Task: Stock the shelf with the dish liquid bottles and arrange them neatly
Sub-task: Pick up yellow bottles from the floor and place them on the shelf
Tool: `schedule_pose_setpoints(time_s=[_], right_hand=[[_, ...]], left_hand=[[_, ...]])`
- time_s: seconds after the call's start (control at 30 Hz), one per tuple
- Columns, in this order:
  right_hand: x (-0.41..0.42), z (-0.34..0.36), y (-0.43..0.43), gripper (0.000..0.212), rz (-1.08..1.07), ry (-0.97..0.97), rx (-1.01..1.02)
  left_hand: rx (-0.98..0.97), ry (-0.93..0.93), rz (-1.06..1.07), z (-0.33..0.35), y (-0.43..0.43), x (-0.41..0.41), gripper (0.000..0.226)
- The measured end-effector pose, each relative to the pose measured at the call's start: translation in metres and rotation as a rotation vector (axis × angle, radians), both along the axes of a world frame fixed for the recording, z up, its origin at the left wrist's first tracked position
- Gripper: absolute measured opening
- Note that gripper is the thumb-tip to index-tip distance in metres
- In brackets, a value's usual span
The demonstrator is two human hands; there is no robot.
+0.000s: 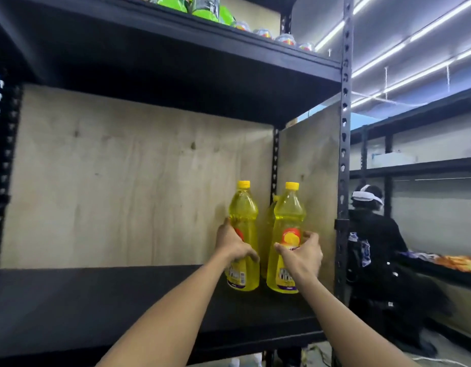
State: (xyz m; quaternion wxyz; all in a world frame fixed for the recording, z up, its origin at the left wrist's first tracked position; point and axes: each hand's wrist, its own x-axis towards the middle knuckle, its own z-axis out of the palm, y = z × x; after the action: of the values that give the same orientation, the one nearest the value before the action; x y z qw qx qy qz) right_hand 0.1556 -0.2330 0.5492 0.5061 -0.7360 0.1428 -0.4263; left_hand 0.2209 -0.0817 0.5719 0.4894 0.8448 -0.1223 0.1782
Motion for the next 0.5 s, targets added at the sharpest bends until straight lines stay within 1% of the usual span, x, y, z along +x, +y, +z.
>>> schedule_pose_setpoints(time_s=[0.13, 0.23, 0.37, 0.43, 0.5], right_hand=[[0.029, -0.013, -0.009, 0.076, -0.023, 0.086, 0.040], [0.043, -0.021, -0.016, 0.075, -0.011, 0.112, 0.006], [0.053, -0.036, -0.019, 0.079, 0.008, 0.098, -0.081], [0.051, -0.037, -0.019, 0.082, 0.005, 0.113, -0.093], [0.045, -0.033, -0.020, 0.085, 0.034, 0.148, -0.100]], left_hand=[[0.049, 0.043, 0.021, -0.017, -0.006, 0.026, 0.123], [0.069, 0.041, -0.006, -0.023, -0.010, 0.037, 0.120], [0.084, 0.052, -0.025, -0.032, -0.009, 0.045, 0.127], [0.126, 0.066, -0.025, -0.035, -0.009, 0.044, 0.131], [0.214, 0.156, -0.035, -0.034, -0.007, 0.037, 0.137]])
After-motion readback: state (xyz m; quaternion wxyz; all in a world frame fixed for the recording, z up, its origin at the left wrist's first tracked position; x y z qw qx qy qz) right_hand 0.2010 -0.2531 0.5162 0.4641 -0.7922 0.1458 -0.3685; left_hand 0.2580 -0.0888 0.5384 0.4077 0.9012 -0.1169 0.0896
